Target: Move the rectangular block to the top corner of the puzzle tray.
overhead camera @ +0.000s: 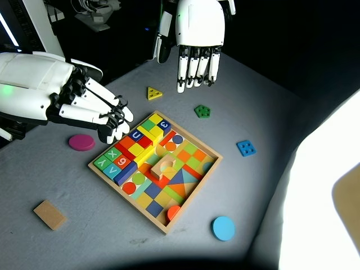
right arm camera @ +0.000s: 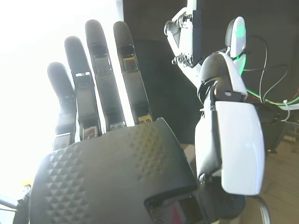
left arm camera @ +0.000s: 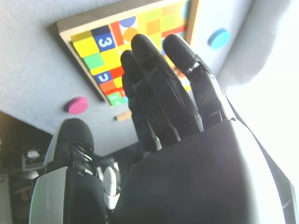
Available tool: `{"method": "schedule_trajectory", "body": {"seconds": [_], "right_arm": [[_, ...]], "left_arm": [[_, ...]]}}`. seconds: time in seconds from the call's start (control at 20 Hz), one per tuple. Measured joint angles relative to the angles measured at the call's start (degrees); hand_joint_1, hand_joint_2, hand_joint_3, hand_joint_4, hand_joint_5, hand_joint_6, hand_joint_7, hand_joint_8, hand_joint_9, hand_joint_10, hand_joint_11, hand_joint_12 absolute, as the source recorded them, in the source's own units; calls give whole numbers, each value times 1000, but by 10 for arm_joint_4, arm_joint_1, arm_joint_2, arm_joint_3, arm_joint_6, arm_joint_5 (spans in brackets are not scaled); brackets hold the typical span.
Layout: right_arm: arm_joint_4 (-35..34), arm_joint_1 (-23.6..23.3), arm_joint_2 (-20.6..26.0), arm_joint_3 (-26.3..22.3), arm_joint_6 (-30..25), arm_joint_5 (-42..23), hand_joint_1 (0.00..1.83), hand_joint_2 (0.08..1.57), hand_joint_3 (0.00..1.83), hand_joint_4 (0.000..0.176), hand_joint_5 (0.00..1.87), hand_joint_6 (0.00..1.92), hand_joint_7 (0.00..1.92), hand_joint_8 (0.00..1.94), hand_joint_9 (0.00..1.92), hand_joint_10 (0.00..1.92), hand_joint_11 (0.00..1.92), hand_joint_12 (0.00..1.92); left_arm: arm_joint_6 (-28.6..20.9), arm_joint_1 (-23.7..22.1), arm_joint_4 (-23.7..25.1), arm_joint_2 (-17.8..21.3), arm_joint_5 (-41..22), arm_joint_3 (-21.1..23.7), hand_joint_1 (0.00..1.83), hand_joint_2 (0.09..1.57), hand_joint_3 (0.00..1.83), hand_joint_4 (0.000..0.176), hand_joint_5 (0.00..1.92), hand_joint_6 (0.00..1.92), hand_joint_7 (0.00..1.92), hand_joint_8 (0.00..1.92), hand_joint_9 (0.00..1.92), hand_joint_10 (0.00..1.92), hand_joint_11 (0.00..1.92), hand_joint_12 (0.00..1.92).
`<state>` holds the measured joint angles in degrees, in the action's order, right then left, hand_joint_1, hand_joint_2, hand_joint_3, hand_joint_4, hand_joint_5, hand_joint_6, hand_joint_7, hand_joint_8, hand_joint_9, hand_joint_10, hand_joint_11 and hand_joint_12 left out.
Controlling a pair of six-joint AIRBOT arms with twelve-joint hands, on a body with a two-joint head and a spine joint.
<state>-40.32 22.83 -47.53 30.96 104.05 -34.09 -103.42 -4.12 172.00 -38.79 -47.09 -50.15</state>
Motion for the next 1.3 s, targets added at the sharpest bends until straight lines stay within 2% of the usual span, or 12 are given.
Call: {"method": "schedule_trajectory", "body": {"seconds": [0.05, 0.15, 0.25, 0.4, 0.45, 0.55, 0.75, 0.8, 0.9, 1.05, 1.15, 1.3], "right_arm": [[0, 3, -1, 0, 4, -1, 24, 1180, 40, 0, 213, 266, 308, 20, 97, 603, 0, 1115], [1, 3, -2, 3, 5, -1, 28, 1187, 20, 0, 231, 241, 320, 10, 106, 597, 0, 1201], [0, 9, -3, 9, 6, -7, 37, 1188, 13, 0, 237, 231, 321, 6, 97, 595, 0, 1236], [-3, 17, -5, 12, 15, -7, 41, 1194, 5, 0, 242, 198, 305, 0, 92, 569, 0, 1081], [-1, 21, -9, 14, 34, -9, 36, 1198, 4, 0, 240, 187, 295, 1, 83, 557, 0, 1023], [1, 38, -22, 23, 58, -16, 30, 1197, 1, 0, 263, 179, 312, 4, 91, 545, 0, 1103], [-50, 44, -74, 78, 124, -28, 41, 1192, 0, 0, 361, 208, 322, 5, 91, 533, 0, 1142], [-56, 44, -89, 98, 127, -35, 34, 1195, 1, 0, 391, 215, 325, 4, 90, 517, 0, 1061], [-59, 44, -120, 129, 128, -57, 38, 1199, 1, 0, 500, 255, 319, 0, 87, 467, 0, 936], [-58, 44, -158, 158, 125, -55, 48, 1192, 0, 0, 714, 331, 336, 4, 100, 431, 0, 1067], [-56, 40, -179, 175, 106, -33, 45, 1195, 0, 0, 746, 346, 315, 0, 97, 421, 0, 1037], [-55, 30, -204, 199, 97, -17, 58, 1191, 0, 0, 790, 358, 316, 2, 94, 410, 0, 1096]], "left_arm": [[-1, 0, 0, 0, -2, -1, 199, 1280, 13, 24, 396, 2, 408, 1, 410, 7, 130, 750], [-2, 0, 0, 0, 2, -1, 168, 1298, 10, 18, 396, 4, 399, 3, 403, 3, 123, 760], [-2, 1, 0, 0, 1, -1, 193, 1290, 4, 22, 396, 3, 401, 3, 407, 4, 124, 765], [-3, 1, 0, 0, 0, -1, 189, 1294, 0, 25, 401, 0, 401, 4, 409, 5, 106, 800], [-6, 1, 0, 0, 0, -1, 175, 1298, 1, 24, 394, 1, 399, 2, 408, 3, 107, 799], [-12, 4, 0, 0, 1, -1, 156, 1305, 4, 23, 392, 0, 391, 1, 399, 1, 105, 793], [-15, 8, 0, 0, -1, -1, 191, 1294, 0, 24, 418, 4, 411, 4, 414, 4, 117, 793], [-15, 8, 0, 0, 0, -1, 188, 1293, 0, 25, 412, 2, 413, 5, 411, 2, 114, 794], [-15, 9, 0, 1, 0, -1, 176, 1294, 0, 26, 427, 7, 416, 4, 418, 4, 120, 797], [-15, 9, 0, 1, 1, -1, 182, 1297, 0, 25, 416, 1, 404, 0, 410, 0, 107, 793], [-15, 13, 0, 1, 2, -1, 196, 1296, 0, 22, 424, 4, 407, 1, 410, 0, 112, 798], [-15, 15, 0, 1, 0, -1, 171, 1296, 0, 23, 425, 3, 419, 4, 421, 3, 127, 796]]}}
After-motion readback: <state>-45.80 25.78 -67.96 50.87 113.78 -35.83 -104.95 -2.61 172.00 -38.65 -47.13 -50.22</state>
